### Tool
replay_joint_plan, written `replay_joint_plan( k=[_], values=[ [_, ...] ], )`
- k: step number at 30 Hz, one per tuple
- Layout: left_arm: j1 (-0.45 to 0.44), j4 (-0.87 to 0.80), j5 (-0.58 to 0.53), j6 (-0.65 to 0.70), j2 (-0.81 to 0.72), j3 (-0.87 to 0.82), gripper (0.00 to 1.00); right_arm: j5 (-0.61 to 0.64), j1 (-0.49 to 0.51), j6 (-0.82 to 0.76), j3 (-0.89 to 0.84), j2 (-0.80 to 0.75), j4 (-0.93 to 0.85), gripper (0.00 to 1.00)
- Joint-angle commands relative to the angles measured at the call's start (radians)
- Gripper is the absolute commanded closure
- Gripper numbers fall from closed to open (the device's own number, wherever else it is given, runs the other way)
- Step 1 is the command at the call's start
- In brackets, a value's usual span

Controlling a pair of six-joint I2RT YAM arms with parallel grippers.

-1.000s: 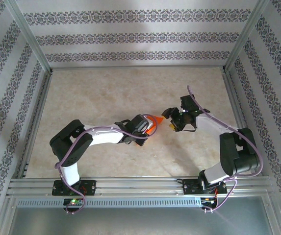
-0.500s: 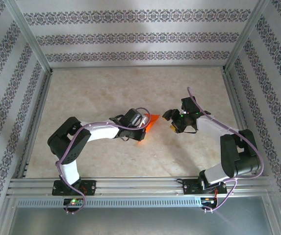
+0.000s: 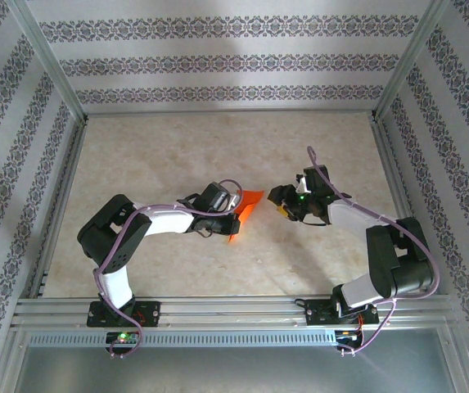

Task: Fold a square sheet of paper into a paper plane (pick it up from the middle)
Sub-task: Fold the wing for the fifth time at the center of the table.

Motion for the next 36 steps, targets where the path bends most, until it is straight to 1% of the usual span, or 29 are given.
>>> replay_joint_plan(
  k=[1, 3, 11, 17, 23, 30, 33, 36],
  values=[
    [0.026, 0.081, 0.026, -0.063, 0.022, -0.050, 1.00, -0.097, 0.024, -0.073, -0.042, 0.021, 0.151, 0.51],
    [0.032, 0.109, 0.033, -0.076, 0.026, -0.066, 1.00, -0.113, 0.041, -0.091, -0.058, 0.027, 0.191, 0.53],
    [0.061, 0.218, 0.061, -0.120, 0.025, -0.130, 1.00, -0.133, 0.123, -0.122, -0.022, 0.117, 0.226, 0.58],
    [0.076, 0.270, 0.080, -0.139, 0.040, -0.161, 1.00, -0.181, 0.158, -0.127, 0.021, 0.222, 0.289, 0.66],
    [0.084, 0.288, 0.089, -0.145, 0.053, -0.172, 1.00, -0.245, 0.173, -0.107, 0.062, 0.308, 0.390, 0.73],
    [0.091, 0.302, 0.093, -0.151, 0.060, -0.180, 0.99, -0.258, 0.177, -0.105, 0.101, 0.370, 0.411, 0.76],
    [0.093, 0.303, 0.096, -0.152, 0.062, -0.180, 0.97, -0.265, 0.180, -0.105, 0.115, 0.389, 0.414, 0.76],
    [0.093, 0.303, 0.096, -0.153, 0.063, -0.182, 0.92, -0.275, 0.183, -0.103, 0.120, 0.402, 0.422, 0.76]
  ],
)
